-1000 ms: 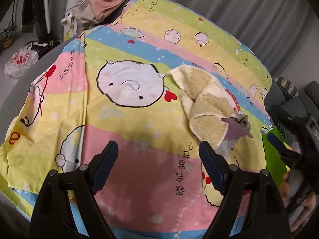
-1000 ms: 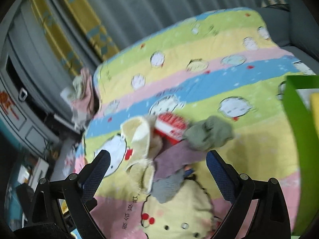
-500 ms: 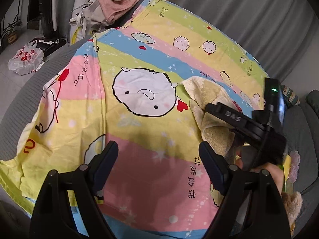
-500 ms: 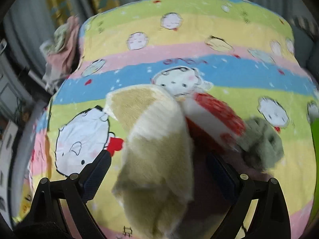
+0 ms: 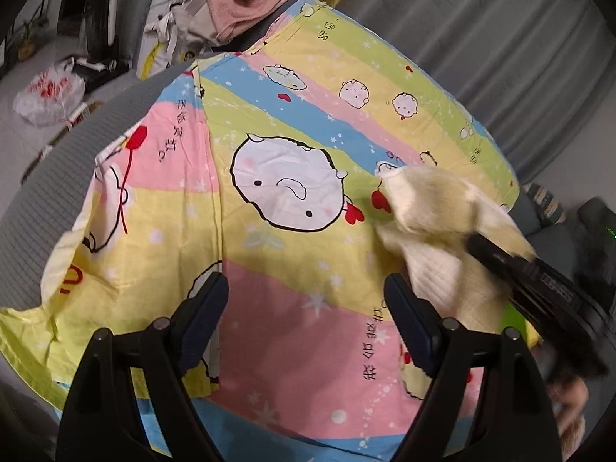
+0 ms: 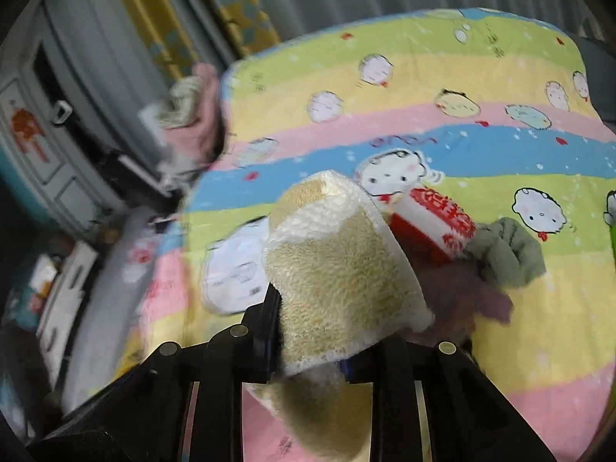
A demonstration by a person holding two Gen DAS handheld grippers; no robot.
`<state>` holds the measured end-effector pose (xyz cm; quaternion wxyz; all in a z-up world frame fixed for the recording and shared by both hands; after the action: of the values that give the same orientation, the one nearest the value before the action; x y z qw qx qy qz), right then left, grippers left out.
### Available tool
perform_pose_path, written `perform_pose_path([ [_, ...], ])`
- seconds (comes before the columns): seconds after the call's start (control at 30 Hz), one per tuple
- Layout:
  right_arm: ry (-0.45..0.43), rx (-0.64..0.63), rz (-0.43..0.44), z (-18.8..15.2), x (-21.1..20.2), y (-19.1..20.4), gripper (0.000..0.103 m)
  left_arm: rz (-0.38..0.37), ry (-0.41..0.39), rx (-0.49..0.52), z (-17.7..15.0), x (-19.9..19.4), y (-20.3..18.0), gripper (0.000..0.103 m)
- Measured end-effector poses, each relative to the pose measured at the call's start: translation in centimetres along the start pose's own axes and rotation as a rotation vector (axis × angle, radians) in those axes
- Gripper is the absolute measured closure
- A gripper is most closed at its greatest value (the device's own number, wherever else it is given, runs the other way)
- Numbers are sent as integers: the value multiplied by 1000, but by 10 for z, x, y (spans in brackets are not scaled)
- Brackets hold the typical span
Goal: Organize soft objects
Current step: 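Lift the cream towel with the right gripper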
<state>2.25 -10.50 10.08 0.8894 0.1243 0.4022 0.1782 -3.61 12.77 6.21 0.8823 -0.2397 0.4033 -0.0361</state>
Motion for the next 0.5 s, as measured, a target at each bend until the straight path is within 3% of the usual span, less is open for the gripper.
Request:
perform_pose_path([
  [0.23, 43, -80, 19, -43, -64, 21, 77, -66, 20, -43, 0, -8, 8, 21],
  [0.33, 14, -106, -31, -61, -60, 19, 77, -98, 35, -22, -4, -9, 3, 21],
  [0.5, 58, -226, -50, -96, -31, 24, 77, -144, 66, 22, -10, -5, -8, 21],
])
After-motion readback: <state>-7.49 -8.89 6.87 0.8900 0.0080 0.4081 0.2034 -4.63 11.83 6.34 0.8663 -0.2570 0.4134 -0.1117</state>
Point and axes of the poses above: each gripper's, at about its wrist camera, not at the fingertips, and x roughly the way its jaws point, y to its left, z to its top, the point moved 1 cm from there along x, roughly the way its jaws point, and after that the axes turned 1 degree about y, right-handed, at the moved point
